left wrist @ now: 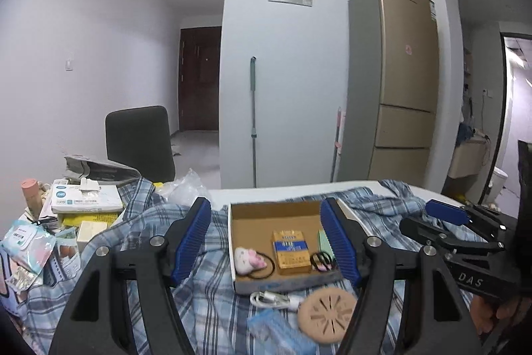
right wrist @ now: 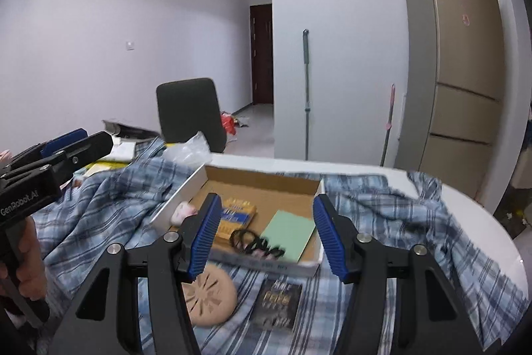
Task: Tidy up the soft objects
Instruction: 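Open both grippers to drop the pack and cable into the box, then raise both grippers away from the box, then lower the right gripper onto the black Face tissue pack and close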
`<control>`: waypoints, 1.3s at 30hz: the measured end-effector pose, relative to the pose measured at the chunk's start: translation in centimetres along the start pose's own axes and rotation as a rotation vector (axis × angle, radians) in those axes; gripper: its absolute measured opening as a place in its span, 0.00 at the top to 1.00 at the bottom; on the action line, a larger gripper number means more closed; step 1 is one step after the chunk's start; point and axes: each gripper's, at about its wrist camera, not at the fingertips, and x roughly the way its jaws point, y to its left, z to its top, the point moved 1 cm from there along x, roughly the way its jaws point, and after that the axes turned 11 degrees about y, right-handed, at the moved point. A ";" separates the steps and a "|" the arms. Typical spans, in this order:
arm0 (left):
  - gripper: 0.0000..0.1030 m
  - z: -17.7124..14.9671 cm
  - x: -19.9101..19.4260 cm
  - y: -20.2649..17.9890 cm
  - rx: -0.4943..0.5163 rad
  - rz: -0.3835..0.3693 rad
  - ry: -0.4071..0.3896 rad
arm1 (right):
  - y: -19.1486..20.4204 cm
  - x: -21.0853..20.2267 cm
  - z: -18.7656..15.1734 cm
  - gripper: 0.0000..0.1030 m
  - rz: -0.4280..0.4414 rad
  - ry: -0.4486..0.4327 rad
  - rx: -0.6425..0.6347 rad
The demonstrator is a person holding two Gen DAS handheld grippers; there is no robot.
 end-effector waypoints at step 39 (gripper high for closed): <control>0.00 -6.1 2.7 1.2 -0.039 0.032 0.109 | -0.3 7.7 -6.3 0.29 -0.072 0.344 0.015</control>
